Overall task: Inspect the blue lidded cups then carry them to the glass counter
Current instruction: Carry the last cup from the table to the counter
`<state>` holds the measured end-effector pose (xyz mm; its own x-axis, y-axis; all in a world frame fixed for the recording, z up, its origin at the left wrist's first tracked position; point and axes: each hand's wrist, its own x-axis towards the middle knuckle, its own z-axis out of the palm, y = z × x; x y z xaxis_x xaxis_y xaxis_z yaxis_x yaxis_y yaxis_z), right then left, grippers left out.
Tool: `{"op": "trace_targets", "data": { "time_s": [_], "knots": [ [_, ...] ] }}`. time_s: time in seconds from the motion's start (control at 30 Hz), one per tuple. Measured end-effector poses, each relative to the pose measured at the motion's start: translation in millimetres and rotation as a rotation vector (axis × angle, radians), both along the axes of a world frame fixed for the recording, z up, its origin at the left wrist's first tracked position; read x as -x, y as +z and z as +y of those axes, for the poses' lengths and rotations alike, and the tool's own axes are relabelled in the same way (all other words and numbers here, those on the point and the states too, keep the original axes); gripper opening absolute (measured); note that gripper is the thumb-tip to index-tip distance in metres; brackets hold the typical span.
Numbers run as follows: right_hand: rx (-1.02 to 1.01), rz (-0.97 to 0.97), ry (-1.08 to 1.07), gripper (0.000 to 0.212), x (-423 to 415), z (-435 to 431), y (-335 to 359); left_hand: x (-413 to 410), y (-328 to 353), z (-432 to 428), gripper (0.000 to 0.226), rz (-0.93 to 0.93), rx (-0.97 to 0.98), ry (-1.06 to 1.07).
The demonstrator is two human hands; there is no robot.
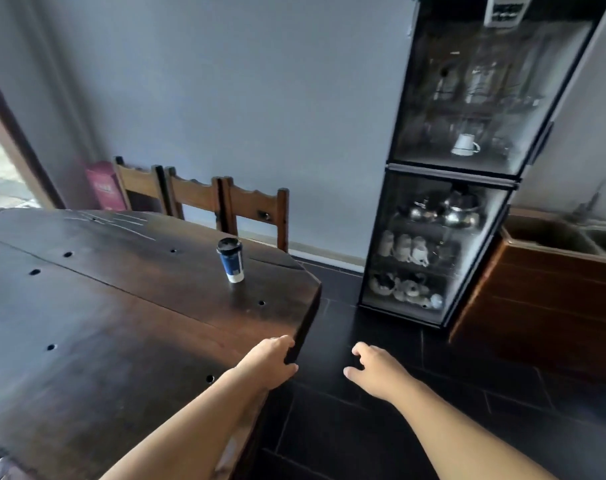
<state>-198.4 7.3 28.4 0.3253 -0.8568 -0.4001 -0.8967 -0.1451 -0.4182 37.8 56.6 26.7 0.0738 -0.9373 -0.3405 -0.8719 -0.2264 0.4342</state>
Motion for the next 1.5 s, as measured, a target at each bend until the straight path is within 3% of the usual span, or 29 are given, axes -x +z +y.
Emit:
{"op": "trace_targets", "data": {
  "time_s": [0.33,0.83,1.07,1.3,1.5],
  "knots": [
    [-0.022,0.006,0.323,0.056,-73.6,-169.9,4.3,-51.1,-5.6,-97.2,0.053,0.024,0.037,0.317],
    [-0.184,0.045,0.55,0.055,-285.1,-396.8,-64.3,-201.3,-102.3,-275.2,0.051,0.172,-0.051,0.764],
    [-0.236,0.019,0.652,0.065,-374.4,-455.9,-97.2,-254.7,-112.2,-319.6,0.067,0.239,0.018,0.966],
    [-0.284,-0.037,0.749,0.079,-416.2,-476.8,-131.0,-269.0,-138.2,-330.8,0.072,0.254,0.065,0.99],
    [-0.359,-0.134,0.816,0.072,-431.4,-483.0,-141.6,-270.5,-156.2,-339.0,0.068,0.346,0.145,1.007]
  ]
}}
